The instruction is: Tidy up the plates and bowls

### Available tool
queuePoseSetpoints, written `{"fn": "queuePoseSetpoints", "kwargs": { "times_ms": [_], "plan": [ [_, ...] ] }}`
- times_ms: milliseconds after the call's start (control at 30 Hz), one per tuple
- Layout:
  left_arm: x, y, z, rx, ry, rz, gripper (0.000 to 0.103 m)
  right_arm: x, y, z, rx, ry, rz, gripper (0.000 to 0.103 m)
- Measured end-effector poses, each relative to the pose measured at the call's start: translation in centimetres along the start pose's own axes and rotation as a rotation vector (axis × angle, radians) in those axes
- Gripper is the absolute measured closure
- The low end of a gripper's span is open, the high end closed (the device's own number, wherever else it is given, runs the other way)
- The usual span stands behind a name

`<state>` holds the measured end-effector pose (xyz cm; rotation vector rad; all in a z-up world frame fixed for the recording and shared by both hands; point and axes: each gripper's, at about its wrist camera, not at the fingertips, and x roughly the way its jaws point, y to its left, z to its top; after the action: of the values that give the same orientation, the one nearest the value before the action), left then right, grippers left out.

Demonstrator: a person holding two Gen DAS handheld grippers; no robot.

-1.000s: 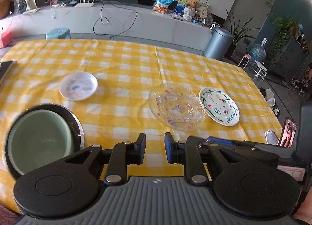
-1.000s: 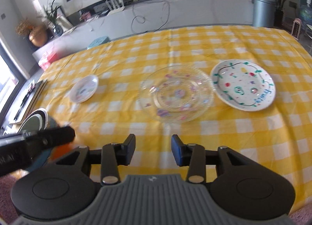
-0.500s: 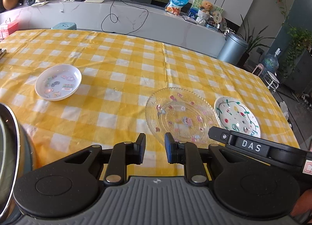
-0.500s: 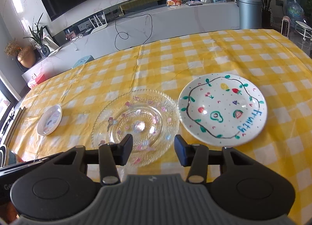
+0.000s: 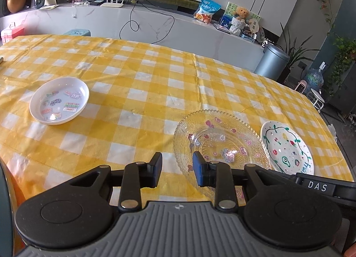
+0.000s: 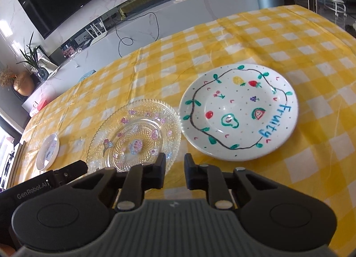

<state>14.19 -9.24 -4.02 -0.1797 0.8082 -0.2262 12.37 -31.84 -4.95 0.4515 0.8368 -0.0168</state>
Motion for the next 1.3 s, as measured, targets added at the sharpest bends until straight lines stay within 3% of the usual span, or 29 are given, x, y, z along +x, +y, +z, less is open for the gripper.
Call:
{"fn": "queuePoseSetpoints", "kwargs": {
  "times_ms": [567, 733, 1300],
  "plan": [
    [3.5, 0.5, 1.2, -0.019, 0.026, -0.042, 0.069, 1.8, -0.5, 0.7, 0.066, -0.011, 0.030, 0.092],
    [3.9, 0.6, 1.3, -0.017, 0.028, -0.046, 0.084, 1.9, -0.4, 0.8, 0.059, -0.023, 0.026, 0.092],
    [1.1, 0.9, 0.7, -0.028, 0.026, 0.002, 0.091, 1.1, 0.3, 0.5, 0.021, -0.002, 0.044, 0.094]
  ]
}}
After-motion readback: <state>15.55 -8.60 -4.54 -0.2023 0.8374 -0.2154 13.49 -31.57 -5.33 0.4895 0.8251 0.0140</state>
